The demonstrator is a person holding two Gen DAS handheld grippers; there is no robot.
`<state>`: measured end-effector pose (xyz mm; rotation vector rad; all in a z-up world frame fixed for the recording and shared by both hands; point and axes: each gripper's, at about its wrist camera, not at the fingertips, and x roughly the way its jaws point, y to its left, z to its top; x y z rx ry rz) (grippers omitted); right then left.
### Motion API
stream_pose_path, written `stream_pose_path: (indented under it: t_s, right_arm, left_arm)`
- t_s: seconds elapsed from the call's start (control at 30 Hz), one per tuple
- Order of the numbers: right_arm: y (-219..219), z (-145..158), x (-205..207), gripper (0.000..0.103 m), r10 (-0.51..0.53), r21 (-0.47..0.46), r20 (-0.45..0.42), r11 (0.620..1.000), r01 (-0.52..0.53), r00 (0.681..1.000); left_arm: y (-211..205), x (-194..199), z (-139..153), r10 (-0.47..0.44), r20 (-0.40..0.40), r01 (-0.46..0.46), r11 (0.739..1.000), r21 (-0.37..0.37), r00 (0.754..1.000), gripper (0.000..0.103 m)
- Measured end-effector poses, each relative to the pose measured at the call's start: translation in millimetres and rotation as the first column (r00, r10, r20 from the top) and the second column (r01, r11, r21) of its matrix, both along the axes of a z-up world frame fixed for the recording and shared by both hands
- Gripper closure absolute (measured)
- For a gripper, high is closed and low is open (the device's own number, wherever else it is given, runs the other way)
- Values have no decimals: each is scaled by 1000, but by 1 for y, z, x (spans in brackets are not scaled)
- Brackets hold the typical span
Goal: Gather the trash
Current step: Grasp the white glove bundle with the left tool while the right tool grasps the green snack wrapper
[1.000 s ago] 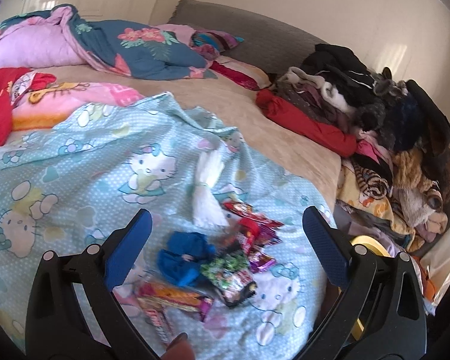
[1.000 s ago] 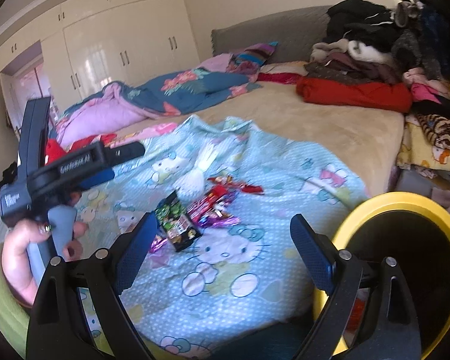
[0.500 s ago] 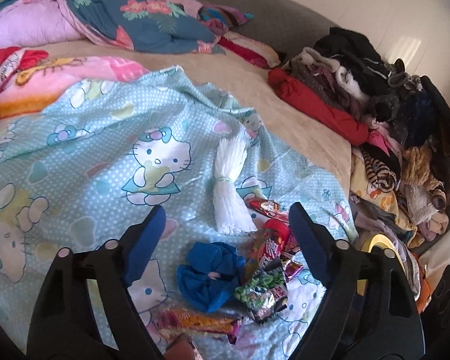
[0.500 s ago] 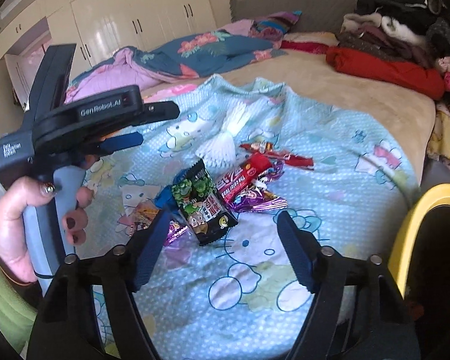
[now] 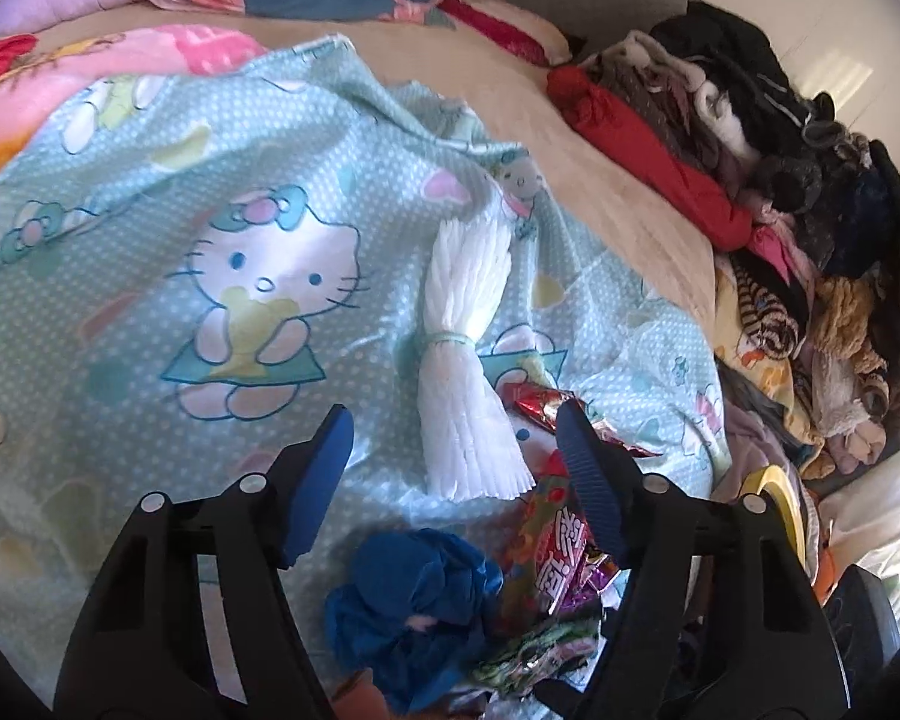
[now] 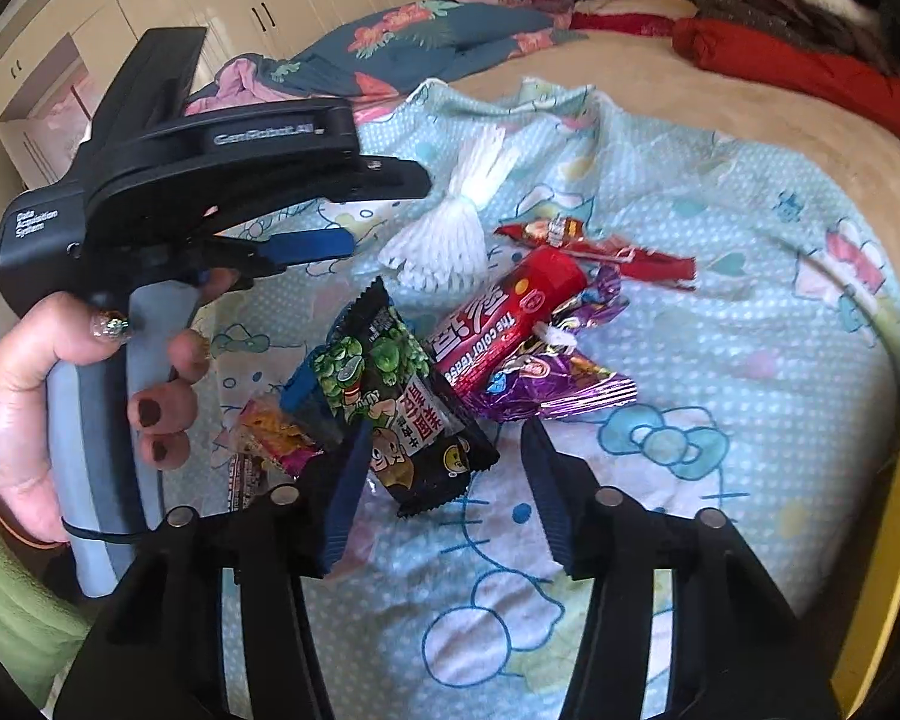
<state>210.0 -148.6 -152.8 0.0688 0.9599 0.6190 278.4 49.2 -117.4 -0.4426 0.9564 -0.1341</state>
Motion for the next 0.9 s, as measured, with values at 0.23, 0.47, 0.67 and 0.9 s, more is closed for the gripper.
stream_pose_path:
  t_s: [0.23,0.47,0.67,0.9]
  right_arm:
    - [-2,-1,-4,88,28,33,-20,999,-27,999]
    - [-13,4,-16,90,12,54,-14,998,-11,1000]
    - [-24,11,-23,90,-11,55,12,998,10,1000]
    - [-35,18,-36,90,-20,62,39,998,17,999]
  left_arm:
    - [-6,13,-17,-9,-57,7,1000,-29,998,54]
    - [-5,14,-29,-3,-87,-1,999,-46,996,85]
    - [1,-2,-23,18,-47,-22,997,-73,999,90]
    - [2,-34,0,47,40,-44,996,-82,998,90]
